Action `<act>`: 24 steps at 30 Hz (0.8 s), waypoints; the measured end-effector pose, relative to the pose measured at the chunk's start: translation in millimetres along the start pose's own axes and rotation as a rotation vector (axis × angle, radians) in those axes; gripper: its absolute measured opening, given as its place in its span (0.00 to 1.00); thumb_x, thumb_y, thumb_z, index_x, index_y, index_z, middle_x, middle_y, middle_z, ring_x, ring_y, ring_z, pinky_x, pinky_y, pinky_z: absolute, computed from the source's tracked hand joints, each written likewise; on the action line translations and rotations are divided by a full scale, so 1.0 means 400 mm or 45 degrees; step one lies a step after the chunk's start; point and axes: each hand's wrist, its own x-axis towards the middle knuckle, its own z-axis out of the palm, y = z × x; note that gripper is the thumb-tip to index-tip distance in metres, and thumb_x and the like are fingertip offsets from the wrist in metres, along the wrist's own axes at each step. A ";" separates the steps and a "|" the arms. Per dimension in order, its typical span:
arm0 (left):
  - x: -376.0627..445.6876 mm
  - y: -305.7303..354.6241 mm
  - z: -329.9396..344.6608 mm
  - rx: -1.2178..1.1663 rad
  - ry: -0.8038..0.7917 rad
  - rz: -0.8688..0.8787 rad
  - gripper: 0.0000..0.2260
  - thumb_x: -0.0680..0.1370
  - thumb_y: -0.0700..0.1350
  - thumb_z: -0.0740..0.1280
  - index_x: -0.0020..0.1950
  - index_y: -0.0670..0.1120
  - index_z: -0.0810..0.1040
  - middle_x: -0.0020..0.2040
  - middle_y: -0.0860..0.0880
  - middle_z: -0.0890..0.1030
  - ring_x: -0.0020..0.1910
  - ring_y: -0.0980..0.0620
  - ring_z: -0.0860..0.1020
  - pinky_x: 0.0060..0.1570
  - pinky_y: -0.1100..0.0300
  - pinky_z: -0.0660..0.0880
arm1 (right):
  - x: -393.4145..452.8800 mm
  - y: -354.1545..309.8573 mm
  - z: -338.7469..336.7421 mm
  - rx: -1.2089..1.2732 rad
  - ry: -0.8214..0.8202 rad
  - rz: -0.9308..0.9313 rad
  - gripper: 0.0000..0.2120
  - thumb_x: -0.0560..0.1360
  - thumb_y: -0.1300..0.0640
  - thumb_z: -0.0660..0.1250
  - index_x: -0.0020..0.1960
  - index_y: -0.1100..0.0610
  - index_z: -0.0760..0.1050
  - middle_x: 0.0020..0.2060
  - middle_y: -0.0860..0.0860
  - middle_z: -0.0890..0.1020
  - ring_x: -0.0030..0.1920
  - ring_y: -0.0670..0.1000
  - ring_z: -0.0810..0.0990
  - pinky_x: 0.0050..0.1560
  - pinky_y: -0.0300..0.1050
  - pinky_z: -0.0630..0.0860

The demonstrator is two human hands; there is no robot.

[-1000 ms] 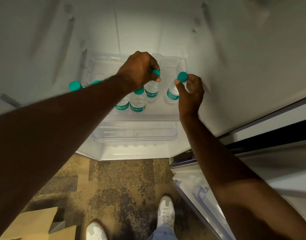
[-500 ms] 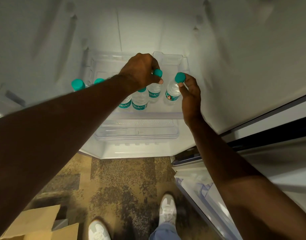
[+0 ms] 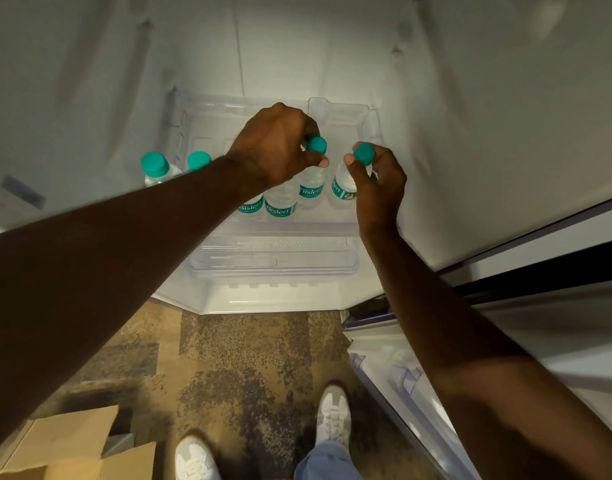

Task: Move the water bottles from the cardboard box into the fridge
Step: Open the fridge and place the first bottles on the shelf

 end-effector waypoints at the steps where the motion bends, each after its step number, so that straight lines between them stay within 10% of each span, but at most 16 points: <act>1: -0.003 -0.002 -0.003 0.002 0.007 0.009 0.21 0.76 0.56 0.73 0.66 0.46 0.81 0.61 0.47 0.83 0.55 0.47 0.81 0.60 0.52 0.77 | -0.003 0.002 -0.005 0.021 -0.033 -0.013 0.14 0.78 0.61 0.70 0.61 0.66 0.77 0.56 0.51 0.82 0.51 0.37 0.81 0.52 0.24 0.72; 11: -0.018 0.014 0.003 0.072 -0.006 0.064 0.21 0.78 0.56 0.70 0.66 0.46 0.79 0.62 0.46 0.83 0.56 0.45 0.81 0.59 0.53 0.75 | -0.002 -0.008 -0.035 0.010 -0.266 -0.088 0.16 0.81 0.58 0.63 0.67 0.59 0.75 0.60 0.53 0.82 0.60 0.53 0.81 0.63 0.43 0.78; 21: -0.040 0.025 0.023 0.134 -0.042 0.047 0.21 0.78 0.57 0.69 0.66 0.46 0.79 0.62 0.45 0.82 0.57 0.44 0.80 0.58 0.53 0.74 | 0.005 0.010 -0.073 0.129 -0.405 -0.141 0.29 0.80 0.54 0.60 0.78 0.63 0.59 0.66 0.60 0.77 0.64 0.53 0.78 0.64 0.34 0.73; 24: -0.045 0.027 0.026 0.150 -0.056 0.038 0.21 0.78 0.57 0.70 0.66 0.46 0.79 0.62 0.45 0.82 0.57 0.44 0.80 0.58 0.52 0.74 | -0.003 -0.001 -0.057 0.055 -0.399 -0.150 0.28 0.79 0.57 0.63 0.76 0.63 0.61 0.69 0.55 0.75 0.61 0.40 0.78 0.58 0.29 0.73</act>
